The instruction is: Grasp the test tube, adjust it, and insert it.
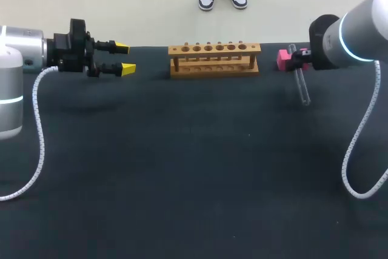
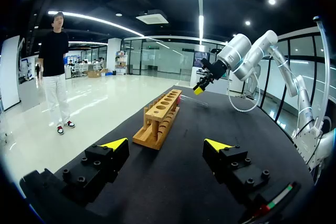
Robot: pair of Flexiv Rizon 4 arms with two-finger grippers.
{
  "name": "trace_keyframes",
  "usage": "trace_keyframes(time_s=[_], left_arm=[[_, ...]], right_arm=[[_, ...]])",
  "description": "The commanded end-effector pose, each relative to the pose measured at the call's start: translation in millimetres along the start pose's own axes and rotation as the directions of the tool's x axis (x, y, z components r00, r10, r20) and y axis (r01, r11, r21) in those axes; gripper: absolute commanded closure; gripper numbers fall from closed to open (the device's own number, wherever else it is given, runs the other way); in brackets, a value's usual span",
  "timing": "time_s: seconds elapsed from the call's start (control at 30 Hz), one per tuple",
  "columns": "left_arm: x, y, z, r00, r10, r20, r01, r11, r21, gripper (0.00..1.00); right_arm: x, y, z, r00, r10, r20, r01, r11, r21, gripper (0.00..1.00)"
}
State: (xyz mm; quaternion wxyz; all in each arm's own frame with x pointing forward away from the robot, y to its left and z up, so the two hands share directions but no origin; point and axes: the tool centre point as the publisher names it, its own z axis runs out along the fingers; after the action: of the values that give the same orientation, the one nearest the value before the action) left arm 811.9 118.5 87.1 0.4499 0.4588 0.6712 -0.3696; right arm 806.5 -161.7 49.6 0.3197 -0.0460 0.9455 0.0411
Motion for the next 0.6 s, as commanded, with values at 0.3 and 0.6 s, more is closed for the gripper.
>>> trace_keyframes(time_s=[0.3, 0.6], left_arm=[[1.0, 1.8, 0.7, 1.0, 0.002, 0.003, -0.002, 1.0, 0.003, 0.0], [1.0, 1.8, 0.7, 1.0, 0.002, 0.003, -0.002, 1.0, 0.003, 0.0]], right_arm=[[4.8, -0.8, 6.3, 0.648, 0.004, 0.762, -0.027, 0.999, 0.018, 0.0], [6.9, -3.8, 7.0, 0.607, 0.006, 0.795, -0.037, 0.999, 0.02, 0.0]])
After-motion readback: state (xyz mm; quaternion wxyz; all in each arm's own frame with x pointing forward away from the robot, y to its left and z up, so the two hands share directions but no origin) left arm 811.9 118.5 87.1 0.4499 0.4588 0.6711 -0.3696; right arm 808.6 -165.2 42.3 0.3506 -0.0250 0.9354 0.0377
